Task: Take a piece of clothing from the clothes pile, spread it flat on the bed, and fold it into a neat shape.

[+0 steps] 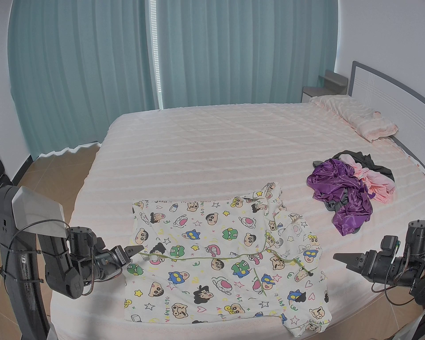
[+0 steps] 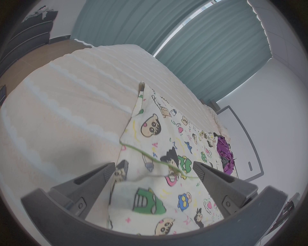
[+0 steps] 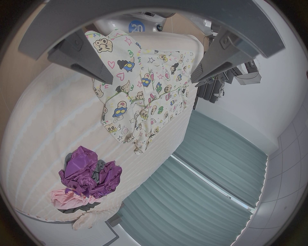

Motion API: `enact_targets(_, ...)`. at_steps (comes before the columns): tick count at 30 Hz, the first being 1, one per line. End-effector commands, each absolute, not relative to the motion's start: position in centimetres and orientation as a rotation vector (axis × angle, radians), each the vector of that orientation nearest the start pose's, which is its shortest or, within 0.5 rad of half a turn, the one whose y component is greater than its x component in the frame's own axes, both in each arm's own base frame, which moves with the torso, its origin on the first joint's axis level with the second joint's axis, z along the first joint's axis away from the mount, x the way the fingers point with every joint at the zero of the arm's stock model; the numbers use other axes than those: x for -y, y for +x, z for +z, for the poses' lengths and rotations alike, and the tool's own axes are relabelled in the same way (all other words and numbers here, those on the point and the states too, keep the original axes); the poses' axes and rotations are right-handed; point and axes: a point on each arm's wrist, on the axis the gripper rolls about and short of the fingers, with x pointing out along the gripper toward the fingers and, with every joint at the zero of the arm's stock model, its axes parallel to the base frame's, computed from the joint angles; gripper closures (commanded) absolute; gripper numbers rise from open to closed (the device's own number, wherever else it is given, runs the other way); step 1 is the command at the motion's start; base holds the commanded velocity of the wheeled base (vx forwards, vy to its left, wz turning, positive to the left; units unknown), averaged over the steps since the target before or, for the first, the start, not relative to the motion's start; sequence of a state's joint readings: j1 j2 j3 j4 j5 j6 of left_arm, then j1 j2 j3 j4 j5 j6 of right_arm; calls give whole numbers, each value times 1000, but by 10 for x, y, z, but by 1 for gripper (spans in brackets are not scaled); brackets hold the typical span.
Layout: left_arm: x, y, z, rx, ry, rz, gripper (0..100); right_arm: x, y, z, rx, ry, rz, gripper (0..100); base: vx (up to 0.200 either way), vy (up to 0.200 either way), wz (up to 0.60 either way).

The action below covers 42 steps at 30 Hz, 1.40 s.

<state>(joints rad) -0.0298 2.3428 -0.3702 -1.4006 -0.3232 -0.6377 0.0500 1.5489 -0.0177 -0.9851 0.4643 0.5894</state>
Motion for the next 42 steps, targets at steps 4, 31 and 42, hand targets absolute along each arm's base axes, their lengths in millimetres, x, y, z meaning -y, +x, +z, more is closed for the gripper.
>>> enact_targets(4,13,299,-26,-649,-728,-187,0,-18,158,72,-704,680,322,0,0,0,0)
enact_targets(31,33,273,-25,-797,-645,-290,0,-18,158,72,-699,679,321,0,0,0,0)
enact_targets(42,19,314,17,-583,-886,-231,0,-17,158,72,-695,682,314,0,0,0,0)
